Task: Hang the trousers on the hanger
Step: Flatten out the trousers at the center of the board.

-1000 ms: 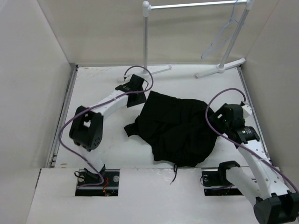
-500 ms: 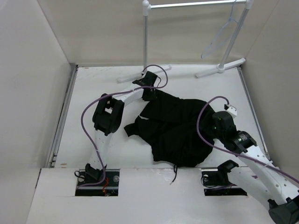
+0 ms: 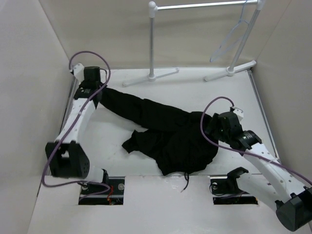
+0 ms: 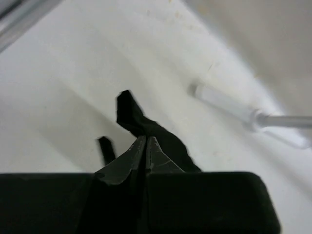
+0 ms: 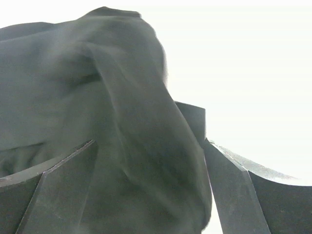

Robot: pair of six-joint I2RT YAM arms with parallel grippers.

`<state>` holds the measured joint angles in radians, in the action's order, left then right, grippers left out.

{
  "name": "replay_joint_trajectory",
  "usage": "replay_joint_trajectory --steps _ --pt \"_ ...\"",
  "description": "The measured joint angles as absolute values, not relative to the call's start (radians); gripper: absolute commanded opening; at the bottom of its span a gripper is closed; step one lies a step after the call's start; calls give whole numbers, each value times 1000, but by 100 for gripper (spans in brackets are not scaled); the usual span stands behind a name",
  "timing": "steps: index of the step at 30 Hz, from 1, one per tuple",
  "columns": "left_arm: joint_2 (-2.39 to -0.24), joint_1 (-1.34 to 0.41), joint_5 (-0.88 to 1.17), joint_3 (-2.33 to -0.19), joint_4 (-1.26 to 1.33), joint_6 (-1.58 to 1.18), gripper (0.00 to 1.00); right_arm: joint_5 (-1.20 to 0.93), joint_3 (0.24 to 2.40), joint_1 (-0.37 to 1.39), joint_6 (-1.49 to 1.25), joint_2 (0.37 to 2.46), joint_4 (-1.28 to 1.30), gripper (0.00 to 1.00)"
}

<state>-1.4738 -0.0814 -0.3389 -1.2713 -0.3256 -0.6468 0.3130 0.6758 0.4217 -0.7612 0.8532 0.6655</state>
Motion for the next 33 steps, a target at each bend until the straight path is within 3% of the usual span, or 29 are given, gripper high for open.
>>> replay_joint_trajectory --steps 4,8,9,10,11,12,14,16,17,18,20,21,23,25,30,33 --pt "-1335 -57 -367 -1270 -314 -686 0 308 682 369 -746 929 640 94" --pt "-1361 -47 -366 -1269 -318 -698 0 258 737 335 -715 1105 540 93" --pt "-1375 -40 -366 -1267 -323 -701 0 242 757 335 -704 1148 510 88" --pt "-1382 -33 -366 -1260 -329 -702 0 223 783 336 -692 1192 481 66" --pt "-1384 -23 -366 -1251 -337 -705 0 204 808 340 -678 1228 458 33" --pt "-1382 -12 -368 -1245 -350 -706 0 184 842 342 -669 1270 441 14" --pt "-1373 14 -373 -1242 -364 -709 0 163 916 339 -664 1354 425 9" --pt "-1353 49 -381 -1242 -368 -710 0 163 1002 325 -654 1447 416 12" --pt "-1341 65 -387 -1244 -371 -712 0 167 1058 313 -646 1501 416 20" --pt "-1330 78 -392 -1249 -374 -712 0 176 1131 298 -637 1567 410 34" --pt "-1320 102 -402 -1276 -385 -713 0 203 1275 277 -620 1681 382 76" --pt "-1319 107 -404 -1292 -386 -713 0 219 1332 270 -608 1719 370 85" --pt "-1319 108 -405 -1314 -382 -713 0 249 1368 269 -593 1726 355 89" --pt "-1314 107 -404 -1314 -382 -713 1 276 1310 286 -594 1645 344 86" --pt "-1303 107 -394 -1272 -380 -719 1 284 953 321 -659 1274 327 69" --pt "-1299 107 -387 -1243 -385 -724 1 237 783 306 -709 1170 314 70"
